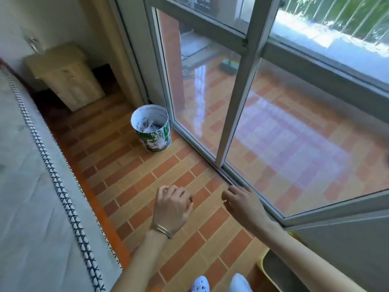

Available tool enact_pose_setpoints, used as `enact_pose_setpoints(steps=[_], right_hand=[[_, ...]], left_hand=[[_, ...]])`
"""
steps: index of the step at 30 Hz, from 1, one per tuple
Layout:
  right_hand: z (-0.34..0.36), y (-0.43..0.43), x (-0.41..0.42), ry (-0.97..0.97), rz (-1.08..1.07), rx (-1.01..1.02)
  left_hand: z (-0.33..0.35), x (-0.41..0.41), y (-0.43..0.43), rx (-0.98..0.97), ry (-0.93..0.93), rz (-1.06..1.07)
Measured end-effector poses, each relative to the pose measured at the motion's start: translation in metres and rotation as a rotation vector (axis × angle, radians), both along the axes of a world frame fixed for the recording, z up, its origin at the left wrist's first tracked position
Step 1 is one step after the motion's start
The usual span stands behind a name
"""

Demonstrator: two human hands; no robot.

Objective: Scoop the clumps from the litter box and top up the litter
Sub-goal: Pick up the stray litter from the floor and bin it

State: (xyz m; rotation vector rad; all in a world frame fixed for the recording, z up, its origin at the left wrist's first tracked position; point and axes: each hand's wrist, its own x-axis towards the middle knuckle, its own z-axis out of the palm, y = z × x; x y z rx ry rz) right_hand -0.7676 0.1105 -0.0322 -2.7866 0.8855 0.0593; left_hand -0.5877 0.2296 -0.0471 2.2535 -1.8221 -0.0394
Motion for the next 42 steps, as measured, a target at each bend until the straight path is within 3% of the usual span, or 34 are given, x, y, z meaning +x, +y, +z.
enact_pose_setpoints(steps=[7,18,25,42], right_hand=[[0.055,-0.018,0.08,-0.051,0.074,-0.059],[0.034,-0.11,0.218,-0.031,0.267,0.048],[0.027,-0.152,0.317,0.023,0.314,0.033],[0.038,-0.26,0.555,0.027,0.028,0.075]], left_hand=[[0.037,0.069,0.009,0.048,-0.001,0.123],[0.038,0.186,-0.049,0.196,-0.069,0.255],[0.028,0.276,-0.094,0.303,-0.005,0.296],[0.037,0.541,-0.244,0.175,-0.084,0.132]])
